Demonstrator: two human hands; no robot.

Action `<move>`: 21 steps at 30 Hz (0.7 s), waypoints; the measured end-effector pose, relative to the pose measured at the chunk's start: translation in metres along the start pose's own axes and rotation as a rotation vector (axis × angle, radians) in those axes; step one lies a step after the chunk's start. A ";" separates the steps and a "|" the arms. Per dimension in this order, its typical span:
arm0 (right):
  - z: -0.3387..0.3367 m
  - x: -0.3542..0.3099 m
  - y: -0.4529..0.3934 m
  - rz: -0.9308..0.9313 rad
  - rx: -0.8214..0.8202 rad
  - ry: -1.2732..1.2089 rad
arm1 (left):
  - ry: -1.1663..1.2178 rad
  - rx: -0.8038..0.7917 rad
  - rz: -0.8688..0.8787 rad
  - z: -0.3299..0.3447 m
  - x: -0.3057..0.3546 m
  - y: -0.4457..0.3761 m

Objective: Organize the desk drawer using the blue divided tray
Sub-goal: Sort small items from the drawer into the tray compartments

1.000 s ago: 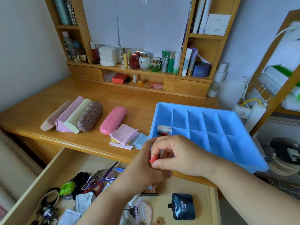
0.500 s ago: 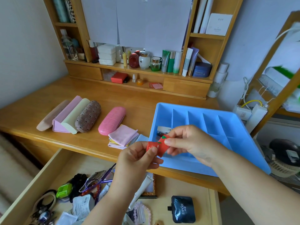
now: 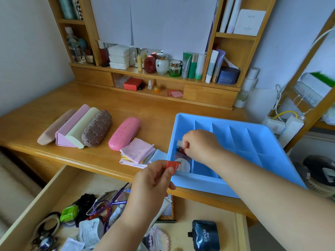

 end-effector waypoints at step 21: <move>0.014 -0.027 -0.003 -0.011 -0.102 0.255 | -0.094 0.035 0.005 0.001 0.005 -0.010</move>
Point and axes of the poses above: each hand's wrist, its own y-axis away from the middle knuckle, its own z-axis out of the palm, x = y × z, the point moved 3 cm from there along -y, towards the middle knuckle, and after that the axes turned 13 degrees about z, right-handed, at the moved point
